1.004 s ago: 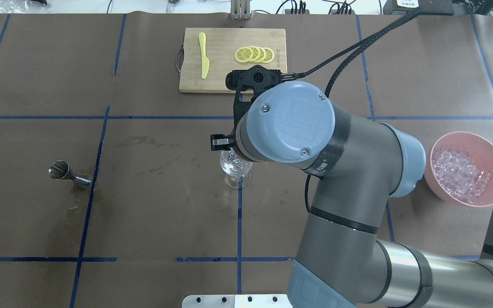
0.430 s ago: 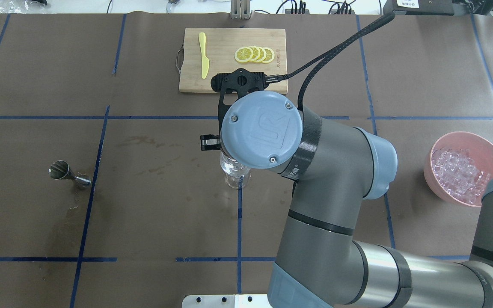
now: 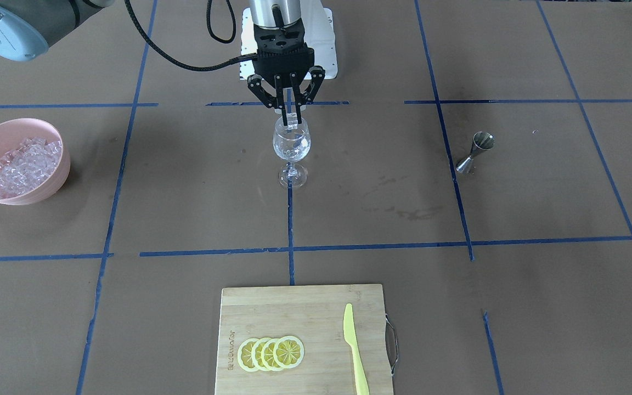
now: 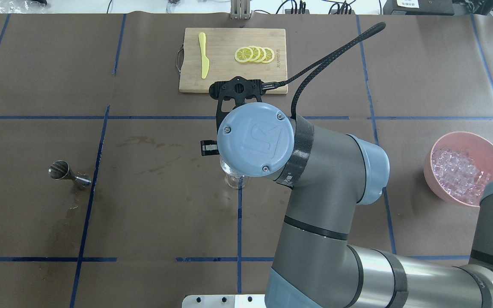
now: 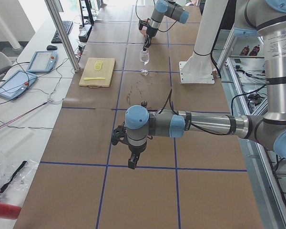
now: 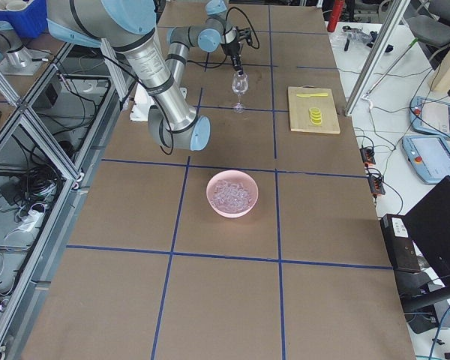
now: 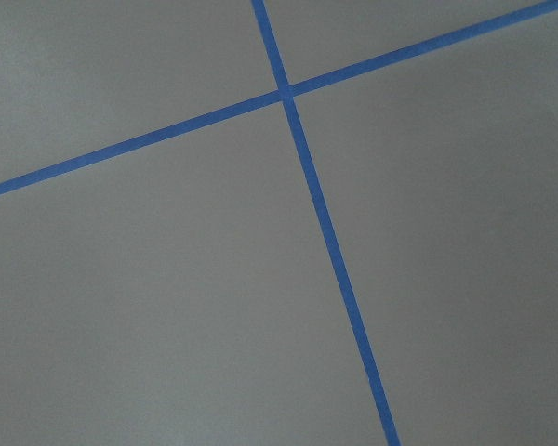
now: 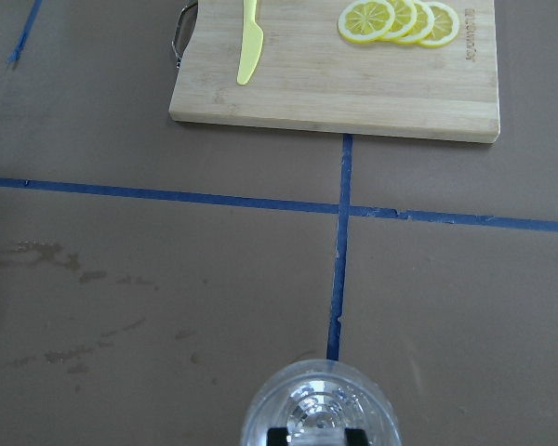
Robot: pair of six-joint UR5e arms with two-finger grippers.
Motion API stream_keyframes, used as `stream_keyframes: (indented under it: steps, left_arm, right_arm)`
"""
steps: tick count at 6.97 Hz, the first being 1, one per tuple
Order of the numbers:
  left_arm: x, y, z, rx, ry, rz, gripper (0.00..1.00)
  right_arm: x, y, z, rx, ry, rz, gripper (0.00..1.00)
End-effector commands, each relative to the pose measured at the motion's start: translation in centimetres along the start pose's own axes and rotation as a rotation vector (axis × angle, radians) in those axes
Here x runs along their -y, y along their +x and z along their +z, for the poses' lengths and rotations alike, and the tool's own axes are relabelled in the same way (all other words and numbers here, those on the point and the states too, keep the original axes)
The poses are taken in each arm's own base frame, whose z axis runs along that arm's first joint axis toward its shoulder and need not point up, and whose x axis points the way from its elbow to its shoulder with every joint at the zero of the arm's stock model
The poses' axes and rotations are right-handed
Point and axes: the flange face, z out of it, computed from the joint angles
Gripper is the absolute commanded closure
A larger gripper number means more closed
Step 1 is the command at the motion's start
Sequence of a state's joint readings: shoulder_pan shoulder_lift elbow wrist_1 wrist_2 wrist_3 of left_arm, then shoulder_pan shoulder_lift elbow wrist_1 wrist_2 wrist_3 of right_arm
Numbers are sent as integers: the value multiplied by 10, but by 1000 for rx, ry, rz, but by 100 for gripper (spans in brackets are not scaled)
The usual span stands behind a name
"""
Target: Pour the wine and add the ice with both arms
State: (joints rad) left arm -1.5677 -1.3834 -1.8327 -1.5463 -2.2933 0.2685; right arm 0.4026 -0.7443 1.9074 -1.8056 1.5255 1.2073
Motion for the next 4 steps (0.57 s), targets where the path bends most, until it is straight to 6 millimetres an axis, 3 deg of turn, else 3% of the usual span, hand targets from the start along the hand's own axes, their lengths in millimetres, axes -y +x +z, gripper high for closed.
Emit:
stream_keyframes:
  steps: [1, 4]
  left_arm:
    - [0, 0, -1, 2, 1, 1, 0]
    - [1, 1, -1, 2, 3, 3, 0]
  right_arm:
    - [-1, 0, 1, -1, -7, -1, 0]
    - [6, 4, -5, 7, -2, -3, 0]
